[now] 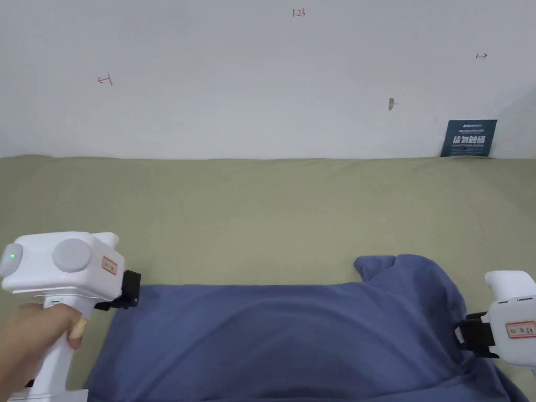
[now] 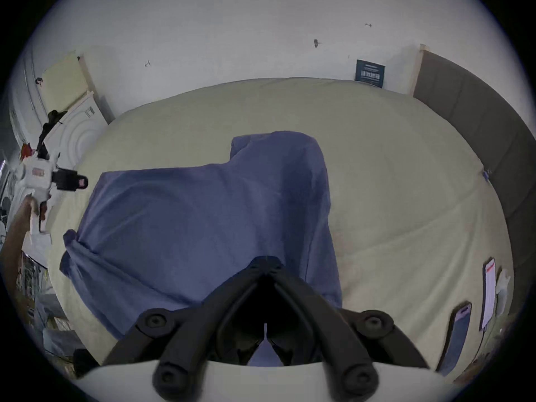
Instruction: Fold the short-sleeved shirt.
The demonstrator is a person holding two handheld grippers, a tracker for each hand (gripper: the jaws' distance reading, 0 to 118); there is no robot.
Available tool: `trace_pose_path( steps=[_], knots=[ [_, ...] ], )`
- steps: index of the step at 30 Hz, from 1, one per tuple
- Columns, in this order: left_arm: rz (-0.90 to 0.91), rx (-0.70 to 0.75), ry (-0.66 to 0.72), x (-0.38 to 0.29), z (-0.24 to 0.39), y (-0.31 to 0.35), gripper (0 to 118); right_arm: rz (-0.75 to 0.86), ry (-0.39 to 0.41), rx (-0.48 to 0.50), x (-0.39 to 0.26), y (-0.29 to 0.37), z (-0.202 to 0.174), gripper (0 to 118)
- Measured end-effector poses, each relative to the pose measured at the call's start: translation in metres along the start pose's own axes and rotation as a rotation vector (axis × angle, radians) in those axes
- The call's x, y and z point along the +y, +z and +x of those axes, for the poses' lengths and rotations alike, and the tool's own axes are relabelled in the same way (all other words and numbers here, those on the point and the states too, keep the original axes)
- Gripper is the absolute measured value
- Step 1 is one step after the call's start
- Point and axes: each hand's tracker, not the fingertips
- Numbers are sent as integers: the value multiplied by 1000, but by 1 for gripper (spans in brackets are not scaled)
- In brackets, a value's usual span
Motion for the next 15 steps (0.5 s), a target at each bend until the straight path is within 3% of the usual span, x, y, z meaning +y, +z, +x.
trace_pose_path(
  steps=[1,2,4,7,8,9,10,11,12,14,15],
  knots=[
    [7,-24,25,5,-2,-7,86,-3,-2,12,2,-4,1,0],
    [11,-37,59,10,-3,-13,102,-5,-3,19,4,-7,2,0],
    [10,-79,77,18,-5,-29,105,1,4,23,7,-13,3,0],
    [-63,-39,55,20,4,-47,99,33,8,21,18,-18,9,0],
    [-77,-1,47,17,7,-50,96,37,6,15,22,-21,13,0],
    [-79,28,45,13,9,-51,82,35,3,4,28,-23,16,0],
    [-77,22,55,8,11,-51,33,35,2,-15,35,-25,19,0],
    [-75,16,71,5,7,-53,1,36,6,-38,42,-28,23,0],
    [-38,-25,118,4,7,-49,1,41,21,-68,50,-32,25,0],
    [-64,-36,72,4,9,-49,1,32,16,-110,69,-45,36,6],
    [-65,-23,43,6,5,-48,1,26,3,-121,79,-53,42,29]
  ],
)
